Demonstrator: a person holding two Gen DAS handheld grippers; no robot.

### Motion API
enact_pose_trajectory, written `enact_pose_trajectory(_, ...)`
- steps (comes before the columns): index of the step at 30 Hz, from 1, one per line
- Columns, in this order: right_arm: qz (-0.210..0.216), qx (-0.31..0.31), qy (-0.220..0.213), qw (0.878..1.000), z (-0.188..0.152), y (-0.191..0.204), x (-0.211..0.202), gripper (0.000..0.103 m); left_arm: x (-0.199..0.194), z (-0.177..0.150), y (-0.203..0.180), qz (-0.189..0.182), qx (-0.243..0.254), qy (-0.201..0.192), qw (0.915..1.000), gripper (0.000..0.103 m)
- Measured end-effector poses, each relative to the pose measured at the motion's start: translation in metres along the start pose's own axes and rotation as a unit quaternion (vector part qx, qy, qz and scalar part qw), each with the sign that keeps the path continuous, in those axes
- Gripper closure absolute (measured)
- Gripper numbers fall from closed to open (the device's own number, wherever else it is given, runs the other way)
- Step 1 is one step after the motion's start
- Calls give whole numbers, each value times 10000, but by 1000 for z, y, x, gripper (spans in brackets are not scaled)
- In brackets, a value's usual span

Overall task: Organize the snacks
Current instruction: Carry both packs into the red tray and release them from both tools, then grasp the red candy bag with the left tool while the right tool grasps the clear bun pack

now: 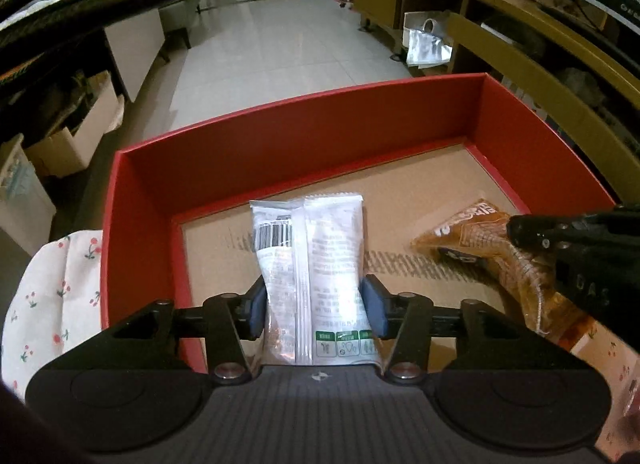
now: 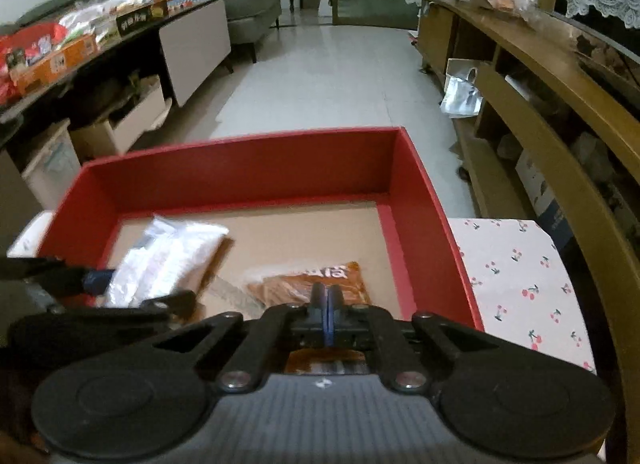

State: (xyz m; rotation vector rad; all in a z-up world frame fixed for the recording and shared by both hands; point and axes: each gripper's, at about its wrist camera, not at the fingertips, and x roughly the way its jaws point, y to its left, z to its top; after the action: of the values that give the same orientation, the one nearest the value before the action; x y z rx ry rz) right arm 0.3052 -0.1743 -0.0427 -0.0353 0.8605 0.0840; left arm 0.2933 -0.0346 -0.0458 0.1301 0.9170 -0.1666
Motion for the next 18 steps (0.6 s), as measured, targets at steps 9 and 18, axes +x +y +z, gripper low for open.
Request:
enact_pose_trajectory(9, -161, 56, 673, 9976, -27, -7, -6, 85, -11, -22, -4, -126, 119, 148, 9997, 39)
enact_pose_trajectory(18, -269, -11, 614, 9978, -31, 0, -31, 77, -30, -24, -8, -243, 6, 129, 9996, 30)
